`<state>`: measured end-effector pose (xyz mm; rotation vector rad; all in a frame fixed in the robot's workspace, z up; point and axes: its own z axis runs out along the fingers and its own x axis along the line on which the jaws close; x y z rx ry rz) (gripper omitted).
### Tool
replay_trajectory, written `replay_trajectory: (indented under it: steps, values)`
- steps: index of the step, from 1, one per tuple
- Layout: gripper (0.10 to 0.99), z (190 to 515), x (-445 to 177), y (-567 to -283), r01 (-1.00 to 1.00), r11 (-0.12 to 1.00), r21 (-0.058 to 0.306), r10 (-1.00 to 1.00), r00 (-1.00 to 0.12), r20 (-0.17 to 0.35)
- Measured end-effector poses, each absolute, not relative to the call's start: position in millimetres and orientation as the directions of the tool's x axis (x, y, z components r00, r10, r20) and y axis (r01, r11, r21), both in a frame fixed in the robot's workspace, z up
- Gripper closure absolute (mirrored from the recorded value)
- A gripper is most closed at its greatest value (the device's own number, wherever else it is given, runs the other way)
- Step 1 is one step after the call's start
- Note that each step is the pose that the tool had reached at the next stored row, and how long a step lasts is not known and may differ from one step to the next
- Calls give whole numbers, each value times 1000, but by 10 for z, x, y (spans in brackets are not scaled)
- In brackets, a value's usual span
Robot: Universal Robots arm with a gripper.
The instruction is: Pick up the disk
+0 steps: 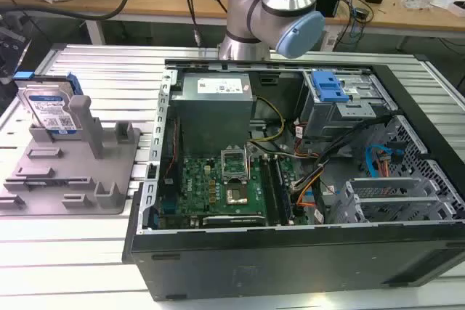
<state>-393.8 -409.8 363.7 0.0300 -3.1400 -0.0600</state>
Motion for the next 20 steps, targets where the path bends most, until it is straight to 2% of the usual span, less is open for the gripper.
replay_trajectory:
  steps: [10,20]
  values:
    - [980,3637,-3938,-4098,-22,999,38,-22,-1000,1]
    - [980,3633,-3938,-4098,-333,942,38,-333,-943,0]
